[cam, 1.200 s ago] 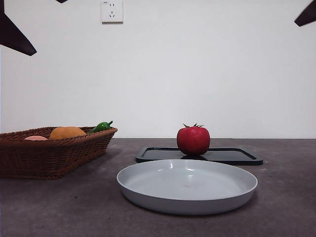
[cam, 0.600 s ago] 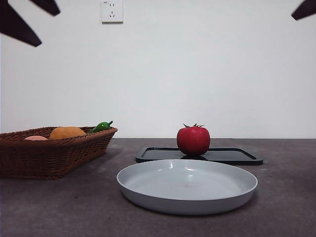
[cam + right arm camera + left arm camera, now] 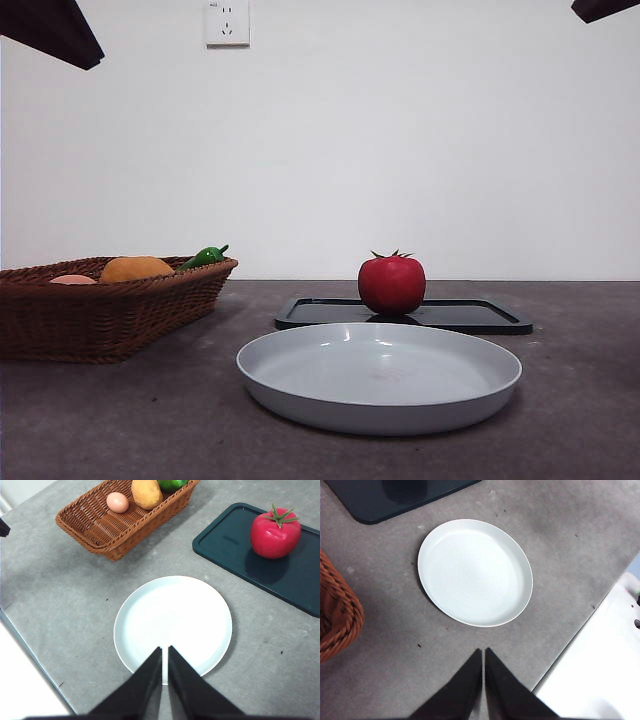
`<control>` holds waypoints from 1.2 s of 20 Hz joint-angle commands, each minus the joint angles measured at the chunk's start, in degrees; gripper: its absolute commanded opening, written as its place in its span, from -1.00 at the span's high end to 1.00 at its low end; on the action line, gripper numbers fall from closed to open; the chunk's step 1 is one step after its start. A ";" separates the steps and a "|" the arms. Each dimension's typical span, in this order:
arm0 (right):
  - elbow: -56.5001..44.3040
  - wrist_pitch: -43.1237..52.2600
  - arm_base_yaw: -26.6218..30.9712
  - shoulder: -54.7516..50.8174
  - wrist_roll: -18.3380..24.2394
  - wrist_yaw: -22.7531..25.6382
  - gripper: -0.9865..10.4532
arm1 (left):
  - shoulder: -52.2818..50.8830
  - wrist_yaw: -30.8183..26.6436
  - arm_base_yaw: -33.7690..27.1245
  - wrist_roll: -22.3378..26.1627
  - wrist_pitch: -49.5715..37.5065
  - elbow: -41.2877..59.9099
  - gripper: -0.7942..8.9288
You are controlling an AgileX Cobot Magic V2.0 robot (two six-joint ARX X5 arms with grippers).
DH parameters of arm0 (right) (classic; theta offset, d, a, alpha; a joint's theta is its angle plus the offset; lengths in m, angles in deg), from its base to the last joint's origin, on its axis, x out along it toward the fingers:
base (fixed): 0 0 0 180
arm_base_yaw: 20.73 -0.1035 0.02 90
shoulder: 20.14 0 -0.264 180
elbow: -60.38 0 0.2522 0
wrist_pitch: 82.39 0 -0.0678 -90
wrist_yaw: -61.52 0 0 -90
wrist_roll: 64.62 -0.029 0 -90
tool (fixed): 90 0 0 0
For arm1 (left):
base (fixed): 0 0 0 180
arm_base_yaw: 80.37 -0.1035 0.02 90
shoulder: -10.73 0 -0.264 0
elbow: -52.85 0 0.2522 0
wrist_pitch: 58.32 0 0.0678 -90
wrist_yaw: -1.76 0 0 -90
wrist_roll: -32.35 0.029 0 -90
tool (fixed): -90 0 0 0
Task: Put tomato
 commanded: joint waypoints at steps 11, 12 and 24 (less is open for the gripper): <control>0.37 0.31 -0.31 0.28 -0.20 -0.02 0.82 | -2.86 -0.81 -1.42 3.06 -0.22 -0.94 0.82; 0.37 0.28 -0.31 0.28 -0.20 -0.02 0.82 | -4.52 -0.96 -2.69 5.22 -1.33 -0.92 0.82; 0.37 0.31 -0.31 0.28 -0.20 -0.02 0.82 | -33.81 -18.80 -27.36 7.32 -47.34 28.83 0.82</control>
